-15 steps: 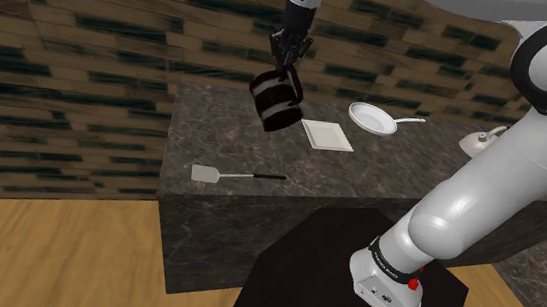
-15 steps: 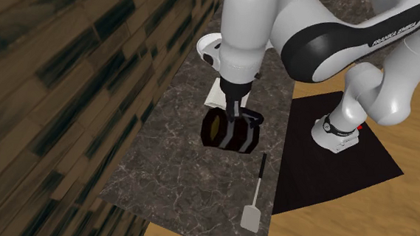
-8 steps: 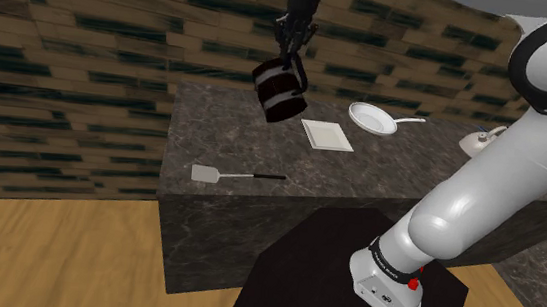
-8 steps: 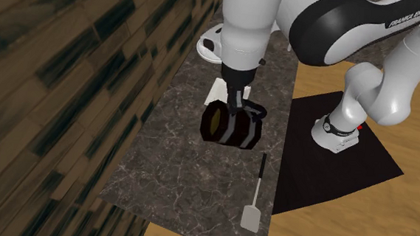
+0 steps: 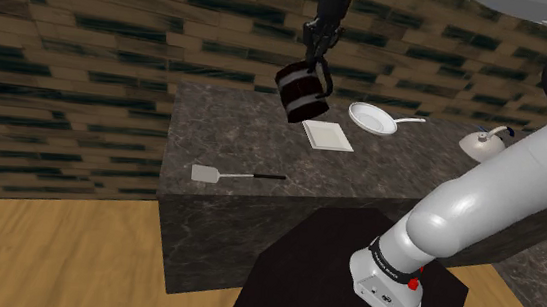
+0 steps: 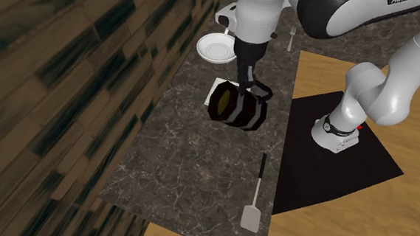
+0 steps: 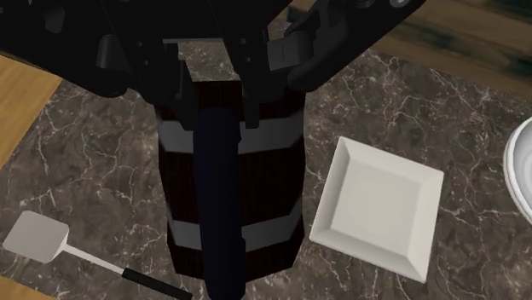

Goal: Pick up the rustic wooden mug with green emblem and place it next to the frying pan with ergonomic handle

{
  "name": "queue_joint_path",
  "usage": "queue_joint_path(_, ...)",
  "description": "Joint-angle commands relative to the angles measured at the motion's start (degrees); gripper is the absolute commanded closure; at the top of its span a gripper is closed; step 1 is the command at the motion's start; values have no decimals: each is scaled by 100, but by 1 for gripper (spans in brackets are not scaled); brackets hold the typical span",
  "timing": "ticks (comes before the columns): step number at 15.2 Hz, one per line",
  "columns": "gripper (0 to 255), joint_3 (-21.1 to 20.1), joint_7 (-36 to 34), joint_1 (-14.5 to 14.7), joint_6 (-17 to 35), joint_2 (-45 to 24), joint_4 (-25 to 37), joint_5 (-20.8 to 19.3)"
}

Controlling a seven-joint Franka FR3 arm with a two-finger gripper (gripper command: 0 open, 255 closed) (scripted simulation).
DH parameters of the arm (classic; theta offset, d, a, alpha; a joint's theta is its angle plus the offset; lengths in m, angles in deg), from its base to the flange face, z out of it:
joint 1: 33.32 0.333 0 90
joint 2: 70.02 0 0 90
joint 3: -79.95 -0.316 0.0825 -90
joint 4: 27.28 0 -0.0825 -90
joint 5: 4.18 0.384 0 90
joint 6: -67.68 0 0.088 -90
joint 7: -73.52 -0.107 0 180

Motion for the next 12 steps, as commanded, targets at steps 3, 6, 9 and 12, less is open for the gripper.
queue_joint_path(3, 255, 295, 492, -202, 10, 510, -498, -62)
queue_joint_path(6, 255, 530, 858, -352, 5, 815, -792, -145)
queue_joint_path(9, 255, 777, 1230, -505, -12, 1075, -1025, -250)
queue_joint_path(12, 255, 1040, 1608, -656, -34, 1288, -1200, -374)
